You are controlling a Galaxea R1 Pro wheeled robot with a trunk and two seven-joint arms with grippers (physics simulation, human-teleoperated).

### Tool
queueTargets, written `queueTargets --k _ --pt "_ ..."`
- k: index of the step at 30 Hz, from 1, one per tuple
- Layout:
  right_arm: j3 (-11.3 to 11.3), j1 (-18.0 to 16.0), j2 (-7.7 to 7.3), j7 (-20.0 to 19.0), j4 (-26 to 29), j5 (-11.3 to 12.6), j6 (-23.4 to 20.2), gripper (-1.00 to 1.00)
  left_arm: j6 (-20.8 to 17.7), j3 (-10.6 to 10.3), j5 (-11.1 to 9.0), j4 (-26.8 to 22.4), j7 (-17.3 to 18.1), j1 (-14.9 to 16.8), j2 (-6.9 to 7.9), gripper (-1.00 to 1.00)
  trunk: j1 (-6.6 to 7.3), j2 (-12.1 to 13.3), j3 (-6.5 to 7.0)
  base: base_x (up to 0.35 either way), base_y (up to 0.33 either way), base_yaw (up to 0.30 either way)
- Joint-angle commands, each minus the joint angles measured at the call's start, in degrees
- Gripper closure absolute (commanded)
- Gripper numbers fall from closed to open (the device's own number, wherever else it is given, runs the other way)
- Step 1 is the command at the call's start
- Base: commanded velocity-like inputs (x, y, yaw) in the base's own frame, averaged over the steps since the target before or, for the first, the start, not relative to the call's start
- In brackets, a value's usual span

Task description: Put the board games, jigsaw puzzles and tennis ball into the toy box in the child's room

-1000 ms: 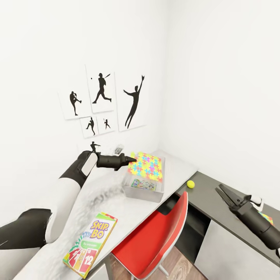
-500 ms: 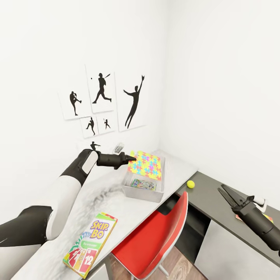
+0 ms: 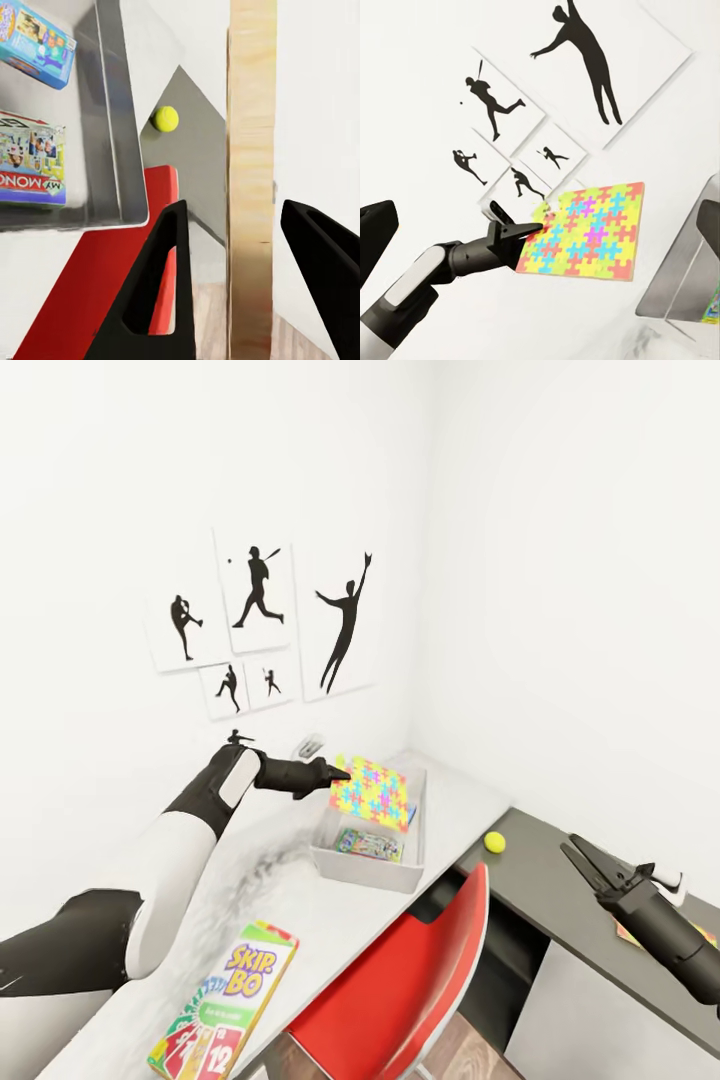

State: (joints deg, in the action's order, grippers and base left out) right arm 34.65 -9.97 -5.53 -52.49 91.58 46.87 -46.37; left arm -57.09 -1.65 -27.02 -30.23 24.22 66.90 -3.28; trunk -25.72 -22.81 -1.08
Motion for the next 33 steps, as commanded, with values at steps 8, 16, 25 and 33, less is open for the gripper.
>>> queueTargets --k 8,16,25,33 --pt "0.03 -0.05 0.00 -0.15 0.00 0.15 -0.30 -1.00 0.03 -0.07 0.32 -0.01 -0.76 -0.01 -0.31 1.00 -0.06 -0.11 -0.11 0.100 -0.016 0.000" --pt "-0.01 -0.05 0.00 -0.15 0.00 0.15 -0.30 -1.00 0.05 -0.10 0.40 -0.01 -0.84 -0.02 -0.91 1.00 -0.06 -0.11 -0.11 0.021 -0.163 0.000" --pt "0.06 -0.05 0.00 -0.15 0.00 0.22 -0.30 -1.00 0.12 -0.14 0.47 -0.01 -0.91 -0.02 -1.68 1.00 -0.06 -0.11 -0.11 0.003 -0.183 0.000" --pt "0.03 -0.05 0.00 -0.19 0.00 0.24 -0.30 -1.00 0.17 -0.21 0.50 -0.01 -0.93 -0.02 -1.73 1.00 -0.06 -0.11 -0.11 0.001 -0.030 0.000"
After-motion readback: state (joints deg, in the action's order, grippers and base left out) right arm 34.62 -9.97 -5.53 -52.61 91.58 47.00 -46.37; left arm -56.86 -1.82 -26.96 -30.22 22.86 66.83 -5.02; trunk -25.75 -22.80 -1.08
